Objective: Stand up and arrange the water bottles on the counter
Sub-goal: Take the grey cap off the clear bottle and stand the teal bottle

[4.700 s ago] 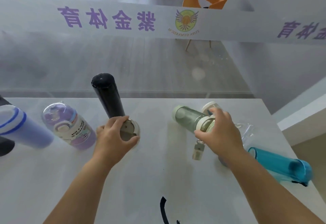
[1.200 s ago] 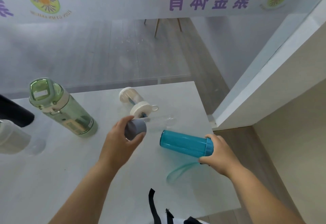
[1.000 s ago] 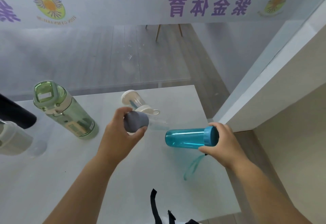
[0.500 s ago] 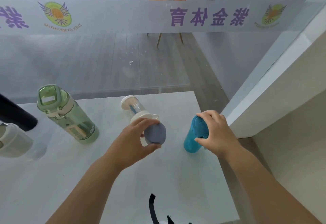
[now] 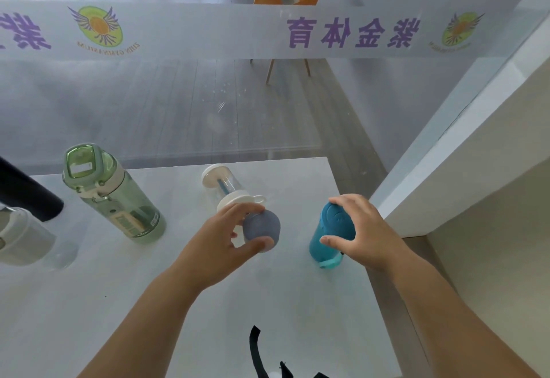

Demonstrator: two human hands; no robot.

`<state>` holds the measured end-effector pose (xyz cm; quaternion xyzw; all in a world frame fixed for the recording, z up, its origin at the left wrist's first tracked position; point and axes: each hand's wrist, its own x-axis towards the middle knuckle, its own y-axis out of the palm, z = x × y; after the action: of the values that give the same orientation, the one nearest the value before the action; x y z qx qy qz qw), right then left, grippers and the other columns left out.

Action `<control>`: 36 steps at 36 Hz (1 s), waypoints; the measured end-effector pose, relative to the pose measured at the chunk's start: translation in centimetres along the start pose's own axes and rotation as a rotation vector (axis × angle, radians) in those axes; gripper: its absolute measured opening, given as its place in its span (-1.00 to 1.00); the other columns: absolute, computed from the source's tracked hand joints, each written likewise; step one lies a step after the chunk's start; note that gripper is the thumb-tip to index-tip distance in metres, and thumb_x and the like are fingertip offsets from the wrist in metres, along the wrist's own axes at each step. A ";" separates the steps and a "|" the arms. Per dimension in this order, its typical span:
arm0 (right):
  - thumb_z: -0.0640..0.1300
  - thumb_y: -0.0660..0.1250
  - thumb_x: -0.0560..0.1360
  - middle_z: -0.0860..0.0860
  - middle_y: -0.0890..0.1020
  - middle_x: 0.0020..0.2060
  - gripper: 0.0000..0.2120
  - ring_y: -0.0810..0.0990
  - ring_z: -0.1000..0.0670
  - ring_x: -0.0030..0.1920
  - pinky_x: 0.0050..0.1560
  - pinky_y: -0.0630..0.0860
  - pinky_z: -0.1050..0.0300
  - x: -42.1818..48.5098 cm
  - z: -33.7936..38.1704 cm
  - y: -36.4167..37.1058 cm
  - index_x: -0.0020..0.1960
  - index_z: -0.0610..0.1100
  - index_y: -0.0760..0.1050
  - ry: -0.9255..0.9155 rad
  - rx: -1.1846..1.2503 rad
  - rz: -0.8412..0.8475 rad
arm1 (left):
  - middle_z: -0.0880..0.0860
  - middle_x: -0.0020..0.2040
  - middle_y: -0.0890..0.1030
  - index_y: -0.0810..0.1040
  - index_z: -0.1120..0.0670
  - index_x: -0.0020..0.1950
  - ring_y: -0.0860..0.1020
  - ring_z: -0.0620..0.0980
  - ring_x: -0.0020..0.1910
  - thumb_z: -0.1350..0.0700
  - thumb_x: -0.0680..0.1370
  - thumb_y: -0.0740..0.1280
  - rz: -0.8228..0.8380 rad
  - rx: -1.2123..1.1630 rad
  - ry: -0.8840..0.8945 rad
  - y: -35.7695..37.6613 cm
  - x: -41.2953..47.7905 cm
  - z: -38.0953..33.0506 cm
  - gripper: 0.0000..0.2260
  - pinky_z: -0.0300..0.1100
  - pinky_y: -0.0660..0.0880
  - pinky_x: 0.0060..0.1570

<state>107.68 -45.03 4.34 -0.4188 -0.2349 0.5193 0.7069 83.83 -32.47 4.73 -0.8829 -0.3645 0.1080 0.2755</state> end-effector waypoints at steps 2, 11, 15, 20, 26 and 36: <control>0.10 0.45 0.37 0.11 0.36 0.31 -0.35 0.34 0.04 0.30 0.33 0.38 0.05 0.1 0.1 -0.2 0.38 0.04 0.29 0.001 0.000 0.005 | -0.32 0.12 0.49 0.40 -0.35 0.08 0.48 -0.26 0.10 -0.06 0.41 0.45 -0.003 0.007 -0.005 -0.1 0.0 0.0 -0.65 -0.35 0.44 -0.07; 0.11 0.39 0.43 0.06 0.42 0.33 -0.44 0.35 0.03 0.33 0.32 0.39 0.07 1.1 1.8 -1.7 0.36 -0.02 0.35 -0.001 -0.038 -0.017 | -0.22 0.10 0.56 0.45 -0.26 0.13 0.54 -0.18 0.05 -0.26 0.39 0.36 -0.010 -0.066 -0.070 -1.0 0.0 0.5 -0.65 -0.24 0.51 -0.01; 0.11 0.36 0.45 0.09 0.45 0.31 -0.49 0.36 0.04 0.33 0.30 0.36 0.09 2.4 2.9 -2.6 0.35 0.01 0.36 -0.026 -0.077 -0.032 | -0.14 0.02 0.61 0.51 -0.20 0.07 0.56 -0.18 -0.01 -0.24 0.47 0.26 -0.043 -0.137 -0.113 -2.1 0.8 1.0 -0.76 -0.23 0.50 -0.01; 0.11 0.35 0.47 0.06 0.48 0.30 -0.50 0.42 0.04 0.30 0.25 0.34 0.18 4.9 4.4 -3.0 0.35 -0.02 0.37 -0.046 -0.149 0.033 | -0.05 0.15 0.56 0.48 -0.05 0.20 0.54 -0.05 0.06 0.08 0.59 0.21 -0.033 0.221 -0.167 -3.7 3.0 3.2 -0.80 -0.05 0.50 0.12; 0.14 0.33 0.47 0.00 0.44 0.36 -0.41 0.44 -0.03 0.31 0.30 0.39 0.04 8.2 5.7 -3.1 0.43 -0.01 0.26 0.047 -0.233 0.270 | 0.00 0.49 0.20 0.17 -0.08 0.47 0.12 0.09 0.46 0.09 0.50 0.37 0.229 0.676 -0.143 -3.7 6.1 7.1 -0.39 0.01 0.21 0.43; 0.15 0.29 0.49 -0.01 0.42 0.38 -0.41 0.43 -0.06 0.33 0.29 0.41 0.01 12.3 6.0 -2.0 0.44 -0.03 0.23 0.165 -0.402 0.441 | 0.05 0.57 -0.05 -0.01 -0.16 0.51 -0.08 0.27 0.52 0.26 0.49 0.26 0.383 0.929 0.099 -1.7 10.0 10.3 -0.28 0.25 -0.06 0.46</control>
<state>108.48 -31.68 7.95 -0.6319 -0.1784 0.5676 0.4967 85.93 -20.27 -2.71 -0.7221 -0.0957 0.2656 0.6316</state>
